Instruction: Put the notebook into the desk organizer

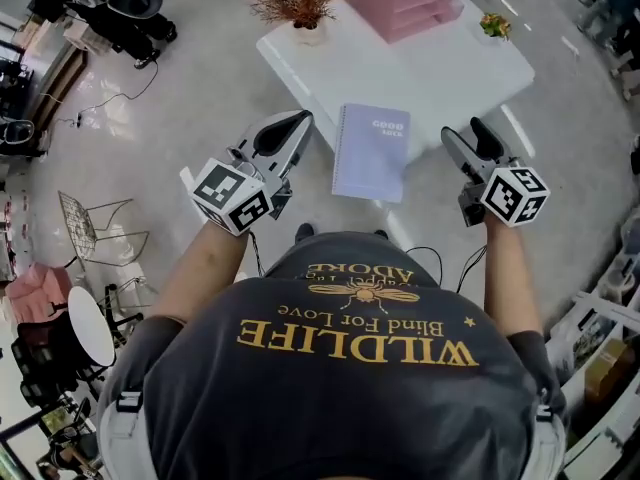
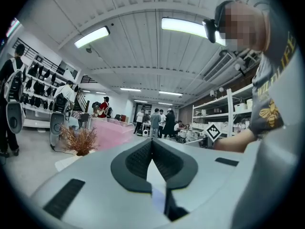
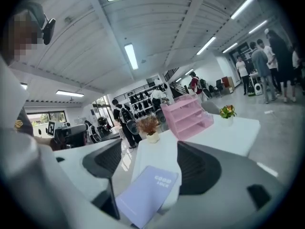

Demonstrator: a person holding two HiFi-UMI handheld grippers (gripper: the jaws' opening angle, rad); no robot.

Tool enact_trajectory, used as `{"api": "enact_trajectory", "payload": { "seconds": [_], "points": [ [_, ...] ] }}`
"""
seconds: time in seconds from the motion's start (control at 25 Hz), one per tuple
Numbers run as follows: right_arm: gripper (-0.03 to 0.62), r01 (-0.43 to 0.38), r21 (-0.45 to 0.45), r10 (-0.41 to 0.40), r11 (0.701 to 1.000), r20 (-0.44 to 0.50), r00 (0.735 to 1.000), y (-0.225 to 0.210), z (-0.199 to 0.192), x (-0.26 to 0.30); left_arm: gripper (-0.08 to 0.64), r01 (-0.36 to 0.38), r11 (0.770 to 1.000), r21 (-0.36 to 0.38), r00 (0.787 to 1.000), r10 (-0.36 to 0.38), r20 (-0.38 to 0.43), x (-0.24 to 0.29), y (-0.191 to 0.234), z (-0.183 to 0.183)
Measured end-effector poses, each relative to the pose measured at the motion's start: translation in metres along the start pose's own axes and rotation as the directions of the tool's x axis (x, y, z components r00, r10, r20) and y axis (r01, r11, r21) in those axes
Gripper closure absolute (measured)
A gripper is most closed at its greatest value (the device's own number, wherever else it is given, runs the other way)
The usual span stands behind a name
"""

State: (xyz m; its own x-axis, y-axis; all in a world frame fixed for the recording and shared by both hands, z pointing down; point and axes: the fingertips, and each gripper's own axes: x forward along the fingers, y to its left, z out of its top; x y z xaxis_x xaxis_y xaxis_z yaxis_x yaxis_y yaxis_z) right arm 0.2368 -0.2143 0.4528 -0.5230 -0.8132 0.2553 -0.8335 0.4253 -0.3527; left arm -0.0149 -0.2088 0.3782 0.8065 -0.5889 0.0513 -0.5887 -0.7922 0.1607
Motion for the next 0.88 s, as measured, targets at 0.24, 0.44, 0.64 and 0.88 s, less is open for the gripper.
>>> {"api": "enact_trajectory", "payload": {
  "seconds": [0.24, 0.44, 0.64, 0.88],
  "points": [
    [0.241, 0.096, 0.16, -0.068, 0.982, -0.175, 0.982, -0.016, -0.087, 0.023, 0.56, 0.109, 0.993, -0.033, 0.991, -0.111, -0.068, 0.016, 0.018, -0.04],
    [0.241, 0.16, 0.314, -0.036, 0.936, -0.366, 0.93, -0.019, -0.182, 0.032, 0.56, 0.154, 0.984, -0.092, 0.98, -0.164, -0.116, 0.02, 0.017, -0.071],
    [0.241, 0.206, 0.444, 0.051, 0.872, -0.5, 0.865, -0.021, -0.255, 0.05, 0.56, 0.151, 0.984, -0.096, 0.976, -0.163, -0.142, 0.018, 0.025, -0.088],
    [0.241, 0.202, 0.573, 0.188, 0.794, -0.548, 0.815, -0.008, -0.298, 0.069, 0.56, 0.109, 0.987, -0.118, 0.978, -0.128, -0.163, 0.009, 0.037, -0.097]
  ]
}}
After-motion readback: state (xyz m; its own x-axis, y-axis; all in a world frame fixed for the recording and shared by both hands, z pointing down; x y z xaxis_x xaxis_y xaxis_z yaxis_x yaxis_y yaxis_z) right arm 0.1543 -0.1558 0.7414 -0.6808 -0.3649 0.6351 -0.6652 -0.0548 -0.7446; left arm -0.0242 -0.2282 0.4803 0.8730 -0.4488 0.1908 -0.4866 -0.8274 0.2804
